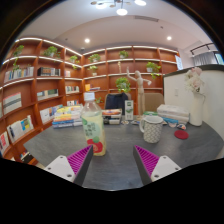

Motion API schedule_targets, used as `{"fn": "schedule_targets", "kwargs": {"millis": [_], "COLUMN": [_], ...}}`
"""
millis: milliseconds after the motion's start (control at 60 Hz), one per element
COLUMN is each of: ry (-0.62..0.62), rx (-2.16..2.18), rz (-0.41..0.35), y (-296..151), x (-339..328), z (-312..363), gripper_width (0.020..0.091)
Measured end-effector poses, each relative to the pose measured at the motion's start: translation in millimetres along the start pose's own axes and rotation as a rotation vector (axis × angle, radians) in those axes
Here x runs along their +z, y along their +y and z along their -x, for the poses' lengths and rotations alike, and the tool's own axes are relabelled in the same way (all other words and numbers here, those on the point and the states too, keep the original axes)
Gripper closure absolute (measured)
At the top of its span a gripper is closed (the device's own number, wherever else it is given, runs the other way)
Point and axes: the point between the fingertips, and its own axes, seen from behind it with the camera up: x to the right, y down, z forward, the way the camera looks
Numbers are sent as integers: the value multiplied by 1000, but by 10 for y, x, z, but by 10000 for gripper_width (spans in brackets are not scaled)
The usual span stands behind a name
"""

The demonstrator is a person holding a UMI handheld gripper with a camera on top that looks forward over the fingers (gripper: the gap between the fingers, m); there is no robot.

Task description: Pour water

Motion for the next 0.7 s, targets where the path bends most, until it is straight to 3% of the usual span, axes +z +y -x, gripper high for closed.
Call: {"fn": "schedule_targets", "kwargs": {"millis": [117,450,567,650,700], "ry": [-44,-56,-36,8,6], "rx": [-22,-79,-65,-85,-93], "rz": [-20,-85,-121,-142,-149], "y": [171,-225,-341,-397,-404], "x": [427,1155,1279,1326,1324], "z": [694,1058,1015,911,923], "gripper_width": [279,292,412,608,632]}}
